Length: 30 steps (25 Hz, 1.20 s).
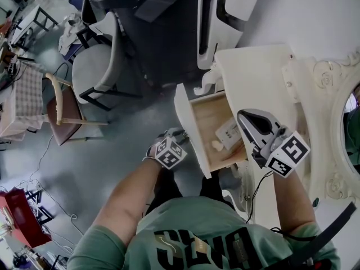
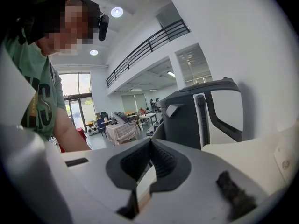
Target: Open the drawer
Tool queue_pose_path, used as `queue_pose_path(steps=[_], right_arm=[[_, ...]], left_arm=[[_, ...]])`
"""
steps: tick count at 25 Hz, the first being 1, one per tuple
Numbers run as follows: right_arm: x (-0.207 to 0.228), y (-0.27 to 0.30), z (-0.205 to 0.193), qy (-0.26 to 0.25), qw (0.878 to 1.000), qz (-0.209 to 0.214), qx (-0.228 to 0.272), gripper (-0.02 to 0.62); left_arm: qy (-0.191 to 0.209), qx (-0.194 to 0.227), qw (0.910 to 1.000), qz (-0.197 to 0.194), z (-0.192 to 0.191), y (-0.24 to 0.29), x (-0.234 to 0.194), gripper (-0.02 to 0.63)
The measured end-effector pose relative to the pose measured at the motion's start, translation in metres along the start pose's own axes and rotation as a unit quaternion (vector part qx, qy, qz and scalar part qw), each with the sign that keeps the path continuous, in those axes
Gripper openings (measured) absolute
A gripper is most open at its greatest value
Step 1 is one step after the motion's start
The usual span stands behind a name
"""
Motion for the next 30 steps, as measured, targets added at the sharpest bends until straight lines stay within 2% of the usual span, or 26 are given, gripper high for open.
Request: queue_pose_path(steps=[22,30], right_arm=[[-0.002,-0.003,0.002,-0.004,1.000,-0.002,0.001,0.011],[0.003,-0.016,0.007,-0.003,1.000,-0.013,0.006,0.011]], left_arm=[[0.007,0.006,1.0000,-0.003,-0.007,-0.006,0.001,0.129],[0.036,-0.001,0.9992,-0.017,-0.008,-0.007,-0.001,0.129]])
Point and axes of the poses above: the fingertips, and each gripper's own axes: y forward along the fingers, x to its right, z out of its top, the point moved 3 cm from there along -y, backward along the fingers, and after that the axes turned 7 degrees about y, right-handed, at the moved point
